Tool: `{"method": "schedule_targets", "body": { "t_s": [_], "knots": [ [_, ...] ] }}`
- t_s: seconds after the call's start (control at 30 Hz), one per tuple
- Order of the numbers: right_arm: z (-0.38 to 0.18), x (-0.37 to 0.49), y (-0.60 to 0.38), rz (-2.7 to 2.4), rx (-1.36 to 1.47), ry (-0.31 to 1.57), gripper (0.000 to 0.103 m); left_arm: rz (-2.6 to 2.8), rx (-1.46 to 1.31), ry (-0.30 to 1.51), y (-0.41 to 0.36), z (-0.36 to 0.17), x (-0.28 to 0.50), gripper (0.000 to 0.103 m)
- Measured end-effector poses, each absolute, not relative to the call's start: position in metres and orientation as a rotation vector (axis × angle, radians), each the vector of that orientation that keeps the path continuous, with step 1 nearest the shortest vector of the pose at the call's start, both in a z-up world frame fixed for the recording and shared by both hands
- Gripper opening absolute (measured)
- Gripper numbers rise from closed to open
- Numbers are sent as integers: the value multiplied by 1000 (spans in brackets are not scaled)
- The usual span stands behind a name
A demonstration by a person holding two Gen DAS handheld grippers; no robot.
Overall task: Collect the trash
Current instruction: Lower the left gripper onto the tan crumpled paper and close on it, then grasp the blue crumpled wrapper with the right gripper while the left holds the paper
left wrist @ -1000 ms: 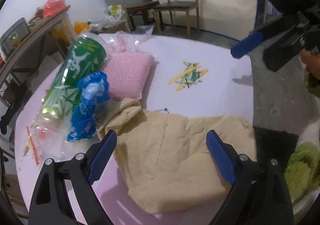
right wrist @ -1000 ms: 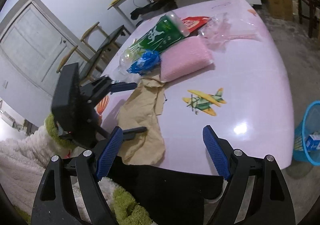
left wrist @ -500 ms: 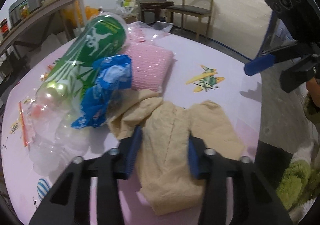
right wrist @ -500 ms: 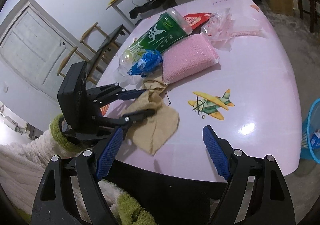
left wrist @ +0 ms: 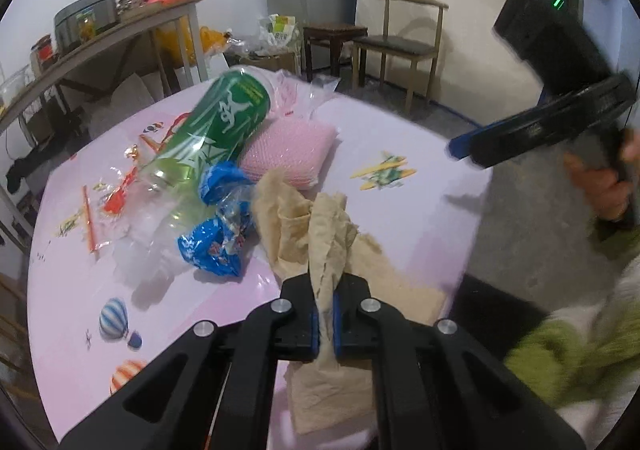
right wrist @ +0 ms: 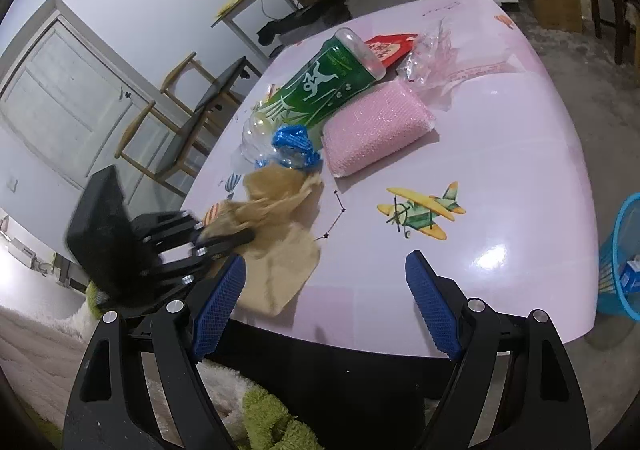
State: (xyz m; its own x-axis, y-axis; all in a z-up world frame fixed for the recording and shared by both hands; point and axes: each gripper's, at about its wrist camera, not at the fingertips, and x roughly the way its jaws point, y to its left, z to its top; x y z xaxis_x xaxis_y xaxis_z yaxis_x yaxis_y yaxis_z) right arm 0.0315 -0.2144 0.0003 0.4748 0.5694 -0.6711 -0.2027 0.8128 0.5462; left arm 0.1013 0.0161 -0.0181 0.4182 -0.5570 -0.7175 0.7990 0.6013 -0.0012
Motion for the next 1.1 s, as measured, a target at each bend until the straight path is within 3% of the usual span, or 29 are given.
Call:
{"method": "schedule_targets", "body": {
  "t_s": [0.27,0.53,1.1],
  "knots": [
    [1,37,-203,517,429,965,79,-952,107,852,48,10,95,4],
    [7,59,-183,521,393,946,78,-670,102,1028,67,-37,125,4],
    [-12,152,-96,418,114,923,54,-578,123,986,86,-52,120,4]
  ]
}}
